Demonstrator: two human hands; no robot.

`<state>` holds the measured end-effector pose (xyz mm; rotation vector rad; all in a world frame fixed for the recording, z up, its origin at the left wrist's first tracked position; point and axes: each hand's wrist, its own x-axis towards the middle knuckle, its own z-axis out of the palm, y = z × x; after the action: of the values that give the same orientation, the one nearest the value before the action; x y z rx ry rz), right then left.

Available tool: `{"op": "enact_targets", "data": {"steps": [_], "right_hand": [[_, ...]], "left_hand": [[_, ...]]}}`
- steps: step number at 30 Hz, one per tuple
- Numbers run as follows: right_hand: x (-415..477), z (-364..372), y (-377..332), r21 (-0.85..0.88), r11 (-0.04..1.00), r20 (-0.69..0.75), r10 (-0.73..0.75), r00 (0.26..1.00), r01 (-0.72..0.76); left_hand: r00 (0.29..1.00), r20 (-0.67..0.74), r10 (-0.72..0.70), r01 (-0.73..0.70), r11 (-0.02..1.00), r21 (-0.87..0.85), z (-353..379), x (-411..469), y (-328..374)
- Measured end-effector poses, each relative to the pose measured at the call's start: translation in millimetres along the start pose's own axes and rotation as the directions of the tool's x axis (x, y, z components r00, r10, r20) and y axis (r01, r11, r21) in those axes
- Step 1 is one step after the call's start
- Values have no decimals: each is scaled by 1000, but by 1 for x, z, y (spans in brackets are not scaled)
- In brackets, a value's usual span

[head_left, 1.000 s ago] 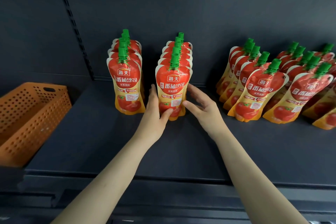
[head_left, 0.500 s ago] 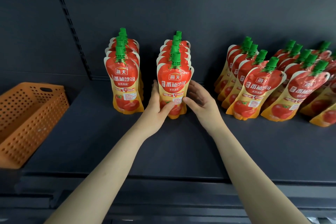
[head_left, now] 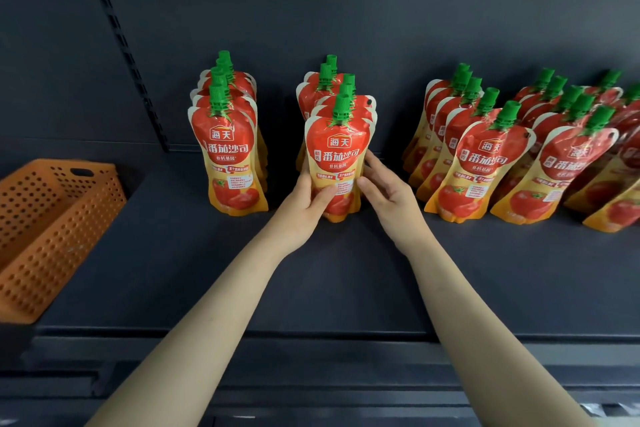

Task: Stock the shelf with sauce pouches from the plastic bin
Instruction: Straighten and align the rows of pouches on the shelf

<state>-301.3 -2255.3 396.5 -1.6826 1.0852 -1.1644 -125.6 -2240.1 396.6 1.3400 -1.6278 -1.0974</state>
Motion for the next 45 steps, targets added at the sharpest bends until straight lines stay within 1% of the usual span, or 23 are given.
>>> {"op": "enact_targets", "data": {"steps": [2,5,8,14,19,22,26,29,33,38,45], "right_hand": [[-2,-1,0,4,1000,-12,-2,1000,3],[-2,0,-1,27,1000,-8,11,1000,-11],[2,2,-4,84,996,-5,34,999,-33],[15,6,-11,192,977,25,94,995,-97],[32,8,-25,254,963,20,84,996,-86],[42,8,-28,286,954,30,83,996,-88],[50,10,-26,303,950,38,73,997,-81],[53,12,-24,306,949,44,67,997,-78],[58,15,-18,319,943,35,91,995,-98],[60,18,-11,330,937,12,122,992,-119],[63,9,-6,326,942,-47,104,993,-83]], "left_hand": [[1000,-16,17,-18,1000,-20,3,-2,2],[997,-75,29,-38,991,-129,5,-4,6],[988,-154,33,-55,988,-144,4,2,9],[946,-324,13,-98,963,-249,5,18,18],[918,-396,-4,-129,942,-309,1,38,33],[925,-379,17,-146,938,-315,-4,48,33],[951,-301,72,-175,927,-332,-4,50,29],[956,-279,91,-189,917,-350,-4,53,25],[954,-283,102,-206,908,-365,-3,58,23],[949,-306,78,-204,891,-405,12,58,27],[944,-318,92,-206,914,-349,26,60,26]]}}
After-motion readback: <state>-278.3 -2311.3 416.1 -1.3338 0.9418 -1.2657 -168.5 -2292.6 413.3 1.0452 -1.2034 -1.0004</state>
